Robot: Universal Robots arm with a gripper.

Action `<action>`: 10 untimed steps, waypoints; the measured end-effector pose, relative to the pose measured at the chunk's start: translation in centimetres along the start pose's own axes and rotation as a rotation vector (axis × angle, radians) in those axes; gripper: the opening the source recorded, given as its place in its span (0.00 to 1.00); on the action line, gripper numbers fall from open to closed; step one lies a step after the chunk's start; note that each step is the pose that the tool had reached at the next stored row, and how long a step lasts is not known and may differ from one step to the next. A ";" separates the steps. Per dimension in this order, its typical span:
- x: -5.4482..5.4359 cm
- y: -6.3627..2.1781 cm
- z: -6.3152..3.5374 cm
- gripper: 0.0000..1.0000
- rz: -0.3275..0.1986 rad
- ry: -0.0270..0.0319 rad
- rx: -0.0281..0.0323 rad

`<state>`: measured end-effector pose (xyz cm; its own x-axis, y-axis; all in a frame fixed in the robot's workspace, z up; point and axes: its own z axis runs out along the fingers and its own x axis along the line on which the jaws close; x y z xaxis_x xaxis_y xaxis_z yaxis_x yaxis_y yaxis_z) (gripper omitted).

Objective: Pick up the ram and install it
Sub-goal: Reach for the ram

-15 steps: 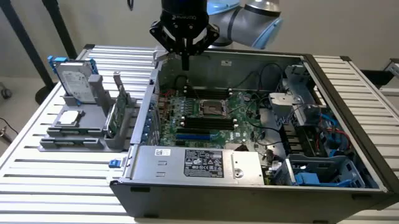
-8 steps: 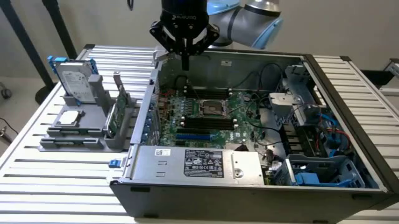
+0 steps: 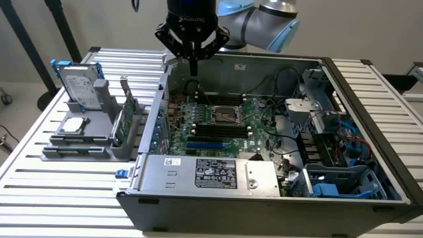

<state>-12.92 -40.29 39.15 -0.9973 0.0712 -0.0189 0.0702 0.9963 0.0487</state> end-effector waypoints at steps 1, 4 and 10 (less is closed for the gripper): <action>0.3 -0.24 0.03 0.11 0.000 -0.0001 0.0000; 1.6 -0.83 0.12 0.11 0.000 0.0000 0.0000; 4.3 -1.55 0.40 0.11 0.000 -0.0001 0.0000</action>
<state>-17.30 -41.51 38.59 -0.9973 0.0711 -0.0190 0.0701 0.9963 0.0487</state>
